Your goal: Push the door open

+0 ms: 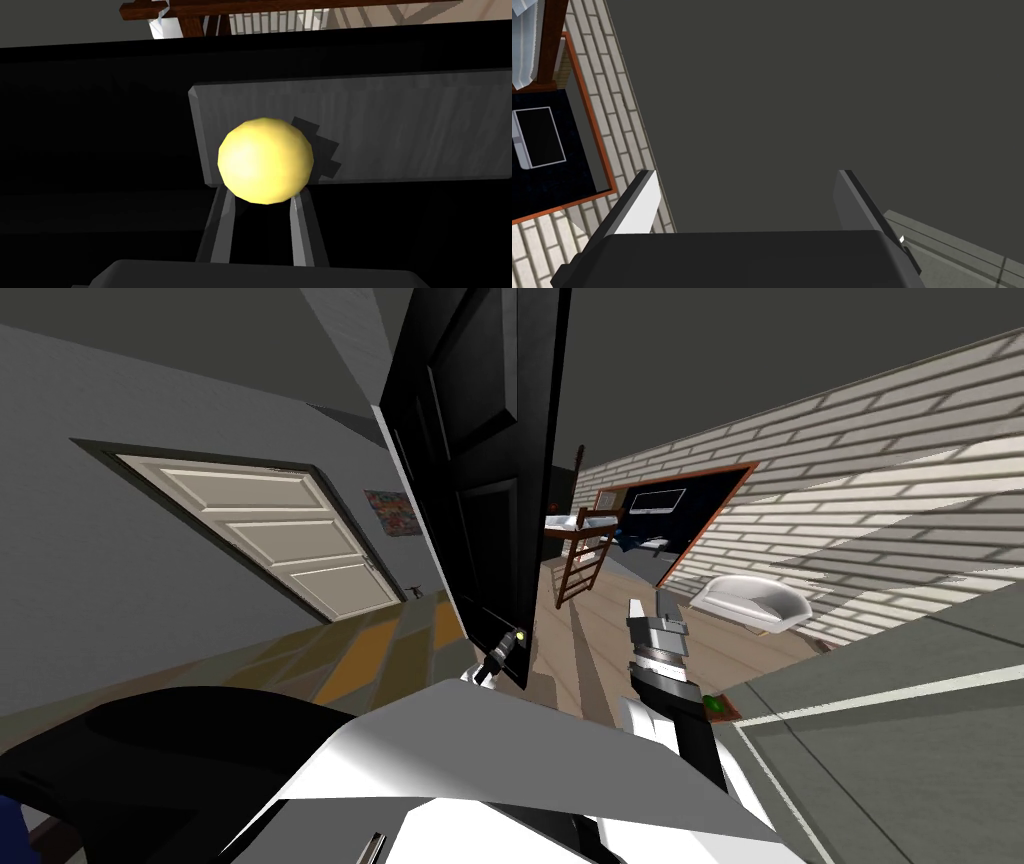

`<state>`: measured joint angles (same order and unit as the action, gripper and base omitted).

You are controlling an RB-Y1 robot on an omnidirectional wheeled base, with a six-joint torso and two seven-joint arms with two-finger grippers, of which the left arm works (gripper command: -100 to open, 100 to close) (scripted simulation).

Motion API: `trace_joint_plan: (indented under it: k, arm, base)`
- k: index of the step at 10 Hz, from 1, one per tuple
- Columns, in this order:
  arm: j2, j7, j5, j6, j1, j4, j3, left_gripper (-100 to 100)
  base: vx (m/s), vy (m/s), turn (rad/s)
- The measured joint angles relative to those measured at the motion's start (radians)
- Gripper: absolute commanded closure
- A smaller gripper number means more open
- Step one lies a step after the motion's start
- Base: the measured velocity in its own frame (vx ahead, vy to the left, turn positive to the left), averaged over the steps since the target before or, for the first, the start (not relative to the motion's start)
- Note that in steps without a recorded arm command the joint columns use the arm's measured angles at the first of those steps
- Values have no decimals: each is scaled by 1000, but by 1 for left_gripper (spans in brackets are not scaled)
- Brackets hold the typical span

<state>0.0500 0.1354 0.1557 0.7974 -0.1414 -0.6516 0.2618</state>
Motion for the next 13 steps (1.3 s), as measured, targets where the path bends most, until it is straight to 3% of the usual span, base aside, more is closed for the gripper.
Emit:
trace_joint_plan:
  k: [1, 5, 8, 13]
  arm:
    - [6, -7, -8, 10, -16, 24, -14, -100]
    - [9, 8, -9, 5, -16, 13, -6, -100]
    - [-9, 24, -9, -9, -5, -16, 5, -100]
    - [-4, 11, -11, -4, 1, -15, -1, -100]
  base:
    - [-38, 17, 48]
    - [-226, 36, 17]
    - [-222, 27, 15]
    - [161, -68, -19]
